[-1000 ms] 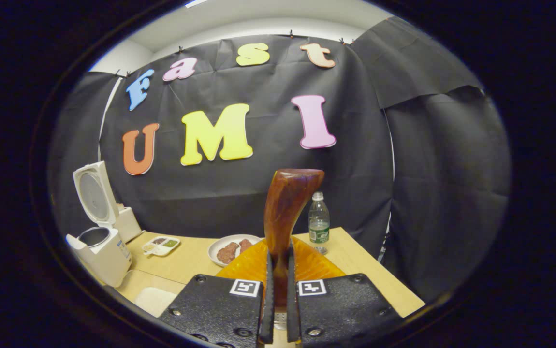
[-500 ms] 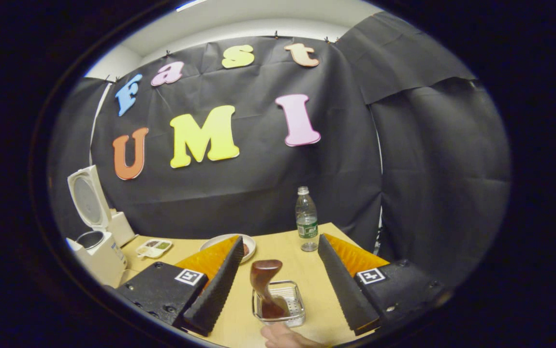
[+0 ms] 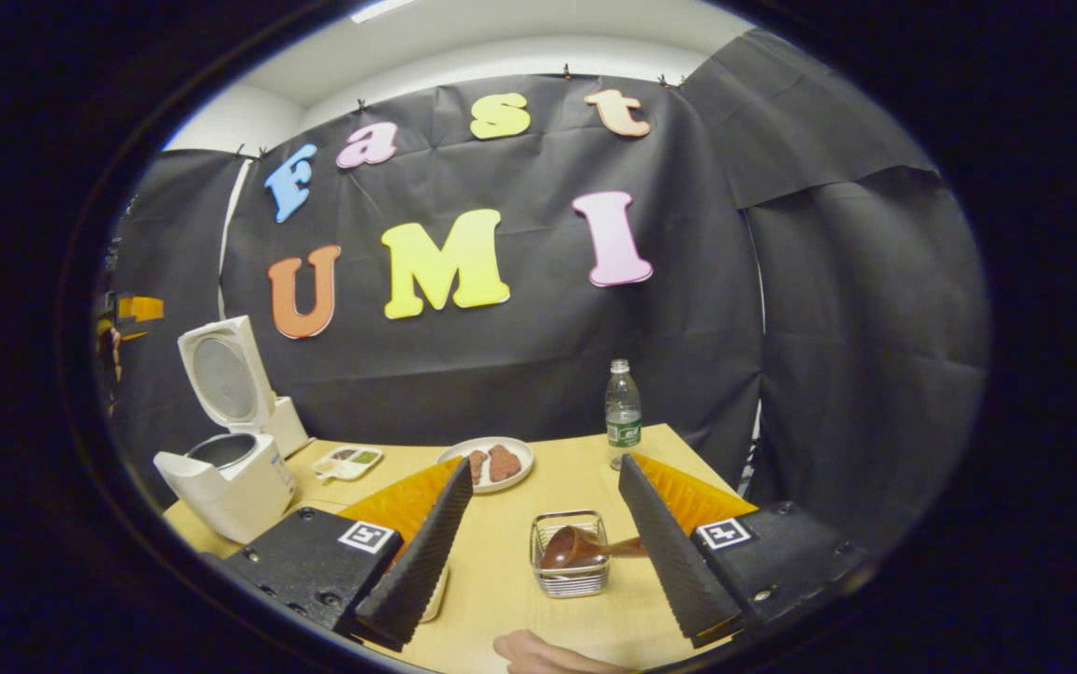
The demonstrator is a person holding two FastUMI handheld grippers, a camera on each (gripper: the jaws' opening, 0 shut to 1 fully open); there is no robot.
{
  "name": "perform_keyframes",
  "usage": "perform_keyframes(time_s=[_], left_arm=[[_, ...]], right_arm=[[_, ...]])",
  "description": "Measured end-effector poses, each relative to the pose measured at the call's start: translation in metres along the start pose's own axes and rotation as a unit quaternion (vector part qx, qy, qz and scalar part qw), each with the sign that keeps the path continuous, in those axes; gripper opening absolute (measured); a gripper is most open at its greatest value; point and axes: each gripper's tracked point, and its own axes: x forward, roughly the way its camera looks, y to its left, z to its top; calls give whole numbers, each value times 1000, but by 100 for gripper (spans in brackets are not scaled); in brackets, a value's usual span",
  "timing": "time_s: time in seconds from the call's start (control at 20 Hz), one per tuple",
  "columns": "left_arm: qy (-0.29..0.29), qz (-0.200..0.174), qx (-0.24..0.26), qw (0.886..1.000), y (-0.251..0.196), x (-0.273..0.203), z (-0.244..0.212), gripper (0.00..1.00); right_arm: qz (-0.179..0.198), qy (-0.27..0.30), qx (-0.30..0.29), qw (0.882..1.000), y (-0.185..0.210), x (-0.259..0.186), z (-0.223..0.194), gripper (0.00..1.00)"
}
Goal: Close the left gripper, press the button to open the rice cooker; take a wooden spoon from the chopstick holder with the right hand, scoop a spoonful of rice and pour it into the rice cooker, then put the wooden spoon back into the chopstick holder.
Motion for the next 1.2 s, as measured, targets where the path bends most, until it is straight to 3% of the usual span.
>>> perform_keyframes(time_s=[0.35, 0.5, 0.8, 0.95, 1.0, 1.05, 1.2], left_arm=[[-5, 25, 13, 1000, 23, 86, 34, 94], [-4, 20, 33, 999, 28, 124, 26, 93], [-24, 50, 79, 995, 52, 181, 25, 94], [6, 56, 81, 995, 61, 197, 3, 95], [15, 49, 74, 996, 59, 202, -3, 89], [27, 47, 71, 996, 61, 206, -11, 95], [63, 41, 54, 996, 68, 214, -27, 96]], right_arm=[[23, -29, -38, 999, 15, -28, 10, 100], [33, -32, -42, 998, 20, -34, 7, 100], [19, -48, -38, 998, 7, -50, 11, 100], [-2, -61, -44, 997, -3, -65, 17, 100], [-5, -70, -46, 996, -4, -71, 21, 100], [-11, -75, -49, 996, -6, -74, 24, 100], [-19, -82, -54, 995, -7, -88, 27, 97]])
